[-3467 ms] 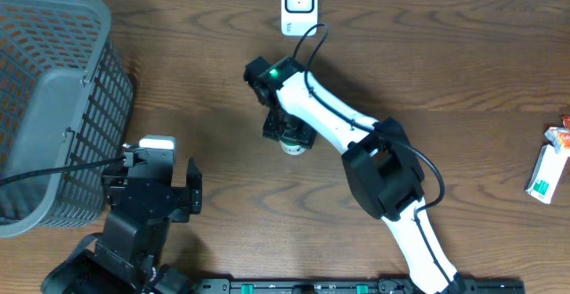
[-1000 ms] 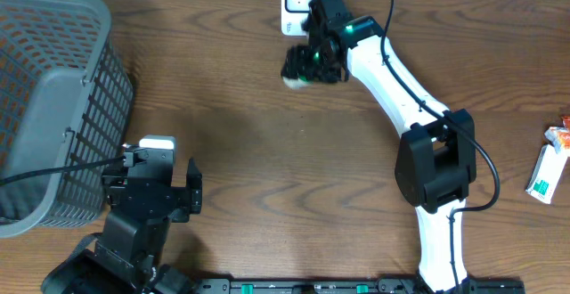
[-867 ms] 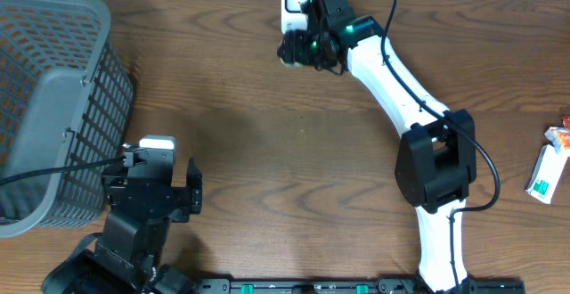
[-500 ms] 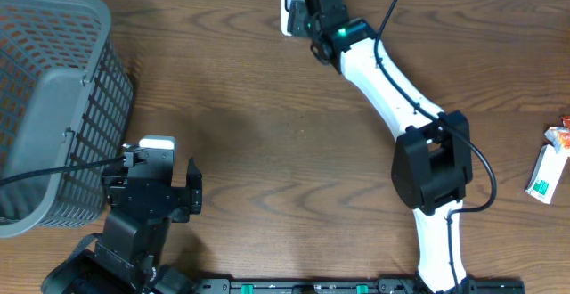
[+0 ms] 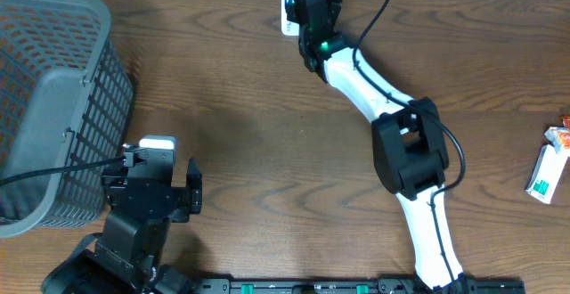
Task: Scan the item barcode
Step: 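Hold the bottle label in front of the scanner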
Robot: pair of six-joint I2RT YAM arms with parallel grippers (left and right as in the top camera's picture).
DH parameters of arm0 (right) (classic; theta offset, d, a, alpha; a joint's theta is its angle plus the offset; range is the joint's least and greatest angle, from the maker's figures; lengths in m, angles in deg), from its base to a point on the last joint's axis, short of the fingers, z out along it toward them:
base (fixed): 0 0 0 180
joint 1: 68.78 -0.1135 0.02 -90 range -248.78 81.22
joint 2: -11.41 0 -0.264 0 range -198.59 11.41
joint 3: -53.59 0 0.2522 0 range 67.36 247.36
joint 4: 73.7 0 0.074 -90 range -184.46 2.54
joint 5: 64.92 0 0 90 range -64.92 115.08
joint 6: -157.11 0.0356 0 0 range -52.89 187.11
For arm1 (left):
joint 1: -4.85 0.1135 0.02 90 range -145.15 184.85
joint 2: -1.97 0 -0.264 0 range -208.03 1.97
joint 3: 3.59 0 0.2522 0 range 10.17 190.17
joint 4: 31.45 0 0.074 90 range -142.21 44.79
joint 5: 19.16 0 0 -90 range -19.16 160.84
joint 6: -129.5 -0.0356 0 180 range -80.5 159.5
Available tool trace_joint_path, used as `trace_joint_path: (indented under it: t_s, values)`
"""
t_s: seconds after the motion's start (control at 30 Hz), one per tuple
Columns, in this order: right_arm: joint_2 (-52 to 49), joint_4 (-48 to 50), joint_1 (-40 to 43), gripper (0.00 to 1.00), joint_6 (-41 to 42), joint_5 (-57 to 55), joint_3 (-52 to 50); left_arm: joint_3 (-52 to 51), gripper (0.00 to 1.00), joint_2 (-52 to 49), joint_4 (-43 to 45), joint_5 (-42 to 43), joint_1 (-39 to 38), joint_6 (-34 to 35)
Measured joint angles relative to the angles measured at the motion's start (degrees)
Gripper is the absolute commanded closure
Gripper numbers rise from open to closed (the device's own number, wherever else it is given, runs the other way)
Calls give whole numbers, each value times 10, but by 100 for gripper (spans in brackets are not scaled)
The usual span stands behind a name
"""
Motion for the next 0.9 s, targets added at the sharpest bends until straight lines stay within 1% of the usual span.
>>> trace_joint_path:
  t_s: [0.17,0.47,0.57,0.9]
  values:
    - [-12,68,-2,51,-36,-17,-1,0,12,0,0,0,0,0]
    - [-25,75,-4,55,-57,-25,-1,0,12,0,0,0,0,0]
    - [-33,75,-7,55,-72,-27,-1,0,12,0,0,0,0,0]
    - [-39,68,-14,55,-186,-28,-2,0,12,0,0,0,0,0]
